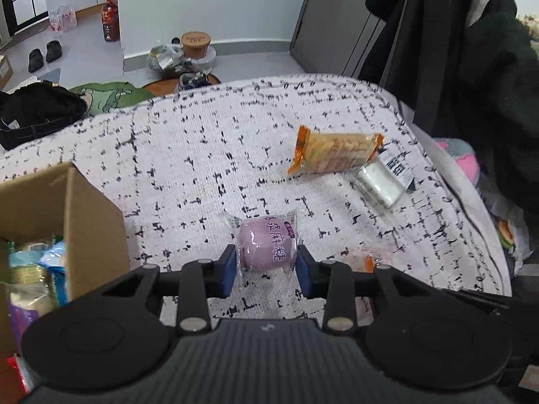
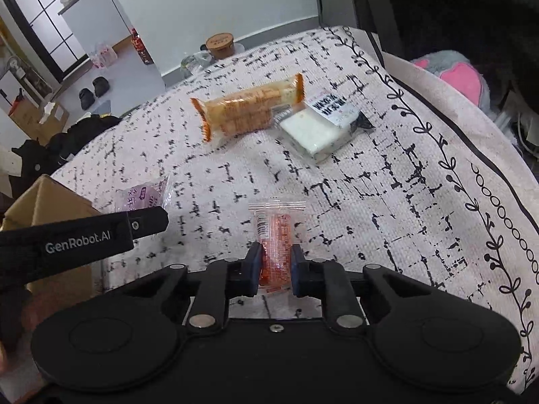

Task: Organize snacks
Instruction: 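Grasp the pink round pack with the left tool while the right tool grasps the orange stick pack, then carry both held packs over the cardboard box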

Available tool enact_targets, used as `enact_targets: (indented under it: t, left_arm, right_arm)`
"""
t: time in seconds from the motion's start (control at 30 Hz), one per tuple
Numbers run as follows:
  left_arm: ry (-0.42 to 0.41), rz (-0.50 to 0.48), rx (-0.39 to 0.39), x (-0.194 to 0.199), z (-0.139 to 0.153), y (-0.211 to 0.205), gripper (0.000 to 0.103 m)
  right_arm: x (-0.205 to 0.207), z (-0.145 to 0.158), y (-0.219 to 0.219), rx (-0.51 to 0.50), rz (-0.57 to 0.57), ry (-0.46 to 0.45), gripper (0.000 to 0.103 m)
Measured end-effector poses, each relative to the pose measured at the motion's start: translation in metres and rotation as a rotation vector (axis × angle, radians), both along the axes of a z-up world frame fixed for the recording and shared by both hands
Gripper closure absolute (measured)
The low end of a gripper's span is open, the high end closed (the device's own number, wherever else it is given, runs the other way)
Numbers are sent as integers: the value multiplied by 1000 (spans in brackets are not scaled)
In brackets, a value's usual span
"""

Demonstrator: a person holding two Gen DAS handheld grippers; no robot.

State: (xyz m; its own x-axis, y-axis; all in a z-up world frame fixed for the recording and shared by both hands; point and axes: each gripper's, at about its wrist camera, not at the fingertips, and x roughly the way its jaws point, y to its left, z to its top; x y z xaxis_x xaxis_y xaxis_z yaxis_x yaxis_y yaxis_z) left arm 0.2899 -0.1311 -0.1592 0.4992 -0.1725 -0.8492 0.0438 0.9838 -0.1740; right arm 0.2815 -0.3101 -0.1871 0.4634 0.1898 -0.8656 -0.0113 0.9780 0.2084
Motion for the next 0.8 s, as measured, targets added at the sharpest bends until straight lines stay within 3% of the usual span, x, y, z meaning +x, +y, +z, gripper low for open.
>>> enact_targets:
  t: [0.33, 0.8]
  left_arm:
    - [-55, -25, -16, -21, 23, 8, 67]
    - [-126, 28, -33, -45, 48, 42, 67]
  right_arm:
    - [-12, 24, 15, 5, 7, -56, 86]
    - [-28, 51, 43, 4, 21, -117, 86]
